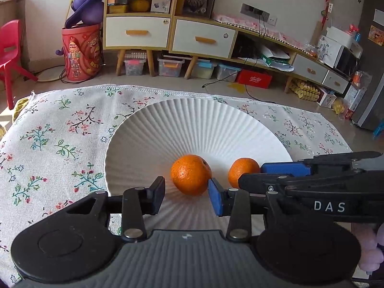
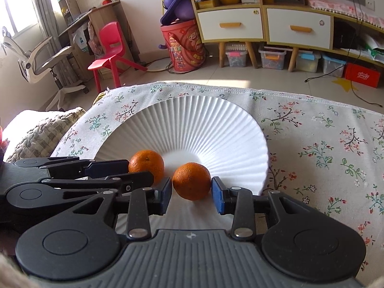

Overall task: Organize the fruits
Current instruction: 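Open both tools to drop the oranges into the plate, then withdraw both tools from the plate back toward the remaining fruits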

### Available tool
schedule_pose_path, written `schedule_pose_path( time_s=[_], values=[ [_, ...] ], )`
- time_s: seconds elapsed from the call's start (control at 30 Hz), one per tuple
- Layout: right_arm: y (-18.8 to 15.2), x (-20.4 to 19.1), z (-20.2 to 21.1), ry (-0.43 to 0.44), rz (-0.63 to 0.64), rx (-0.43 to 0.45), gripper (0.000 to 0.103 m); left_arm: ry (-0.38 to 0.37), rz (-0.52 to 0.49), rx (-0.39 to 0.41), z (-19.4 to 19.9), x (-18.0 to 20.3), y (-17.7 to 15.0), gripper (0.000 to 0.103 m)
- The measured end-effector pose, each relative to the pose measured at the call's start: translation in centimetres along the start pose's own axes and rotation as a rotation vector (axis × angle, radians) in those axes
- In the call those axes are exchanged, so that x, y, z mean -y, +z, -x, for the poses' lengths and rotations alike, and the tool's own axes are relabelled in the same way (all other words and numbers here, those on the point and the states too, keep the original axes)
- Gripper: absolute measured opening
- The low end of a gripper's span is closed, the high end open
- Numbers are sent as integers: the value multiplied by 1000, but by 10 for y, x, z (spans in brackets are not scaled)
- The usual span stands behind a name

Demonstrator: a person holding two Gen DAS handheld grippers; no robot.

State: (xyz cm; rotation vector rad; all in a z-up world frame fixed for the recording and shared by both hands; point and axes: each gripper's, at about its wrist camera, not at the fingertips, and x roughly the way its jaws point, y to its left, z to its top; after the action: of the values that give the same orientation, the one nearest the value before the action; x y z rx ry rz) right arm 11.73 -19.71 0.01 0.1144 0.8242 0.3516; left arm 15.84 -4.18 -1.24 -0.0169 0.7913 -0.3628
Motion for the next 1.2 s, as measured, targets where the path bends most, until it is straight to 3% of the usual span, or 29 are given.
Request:
schedule_pose_path(
  time_s=[0.17,0.33,0.77,0.97,1.2],
  values=[
    [-1,-2,12,-5,7,15,49,2,0,1,15,0,-5,38],
    [-4,-7,28,-6,15,46,62,14,-6,16,36,0,-13,55],
    [-26,-22,60,-59,85,125,94,47,-44,39,78,-8,-36,81],
    [-39,-27,69,-70,94,147,101,71,-67,47,92,-12,-51,89],
    [-52,-34,73,-107,84,115,102,85,-72,36,107,-16,-68,92]
  ],
)
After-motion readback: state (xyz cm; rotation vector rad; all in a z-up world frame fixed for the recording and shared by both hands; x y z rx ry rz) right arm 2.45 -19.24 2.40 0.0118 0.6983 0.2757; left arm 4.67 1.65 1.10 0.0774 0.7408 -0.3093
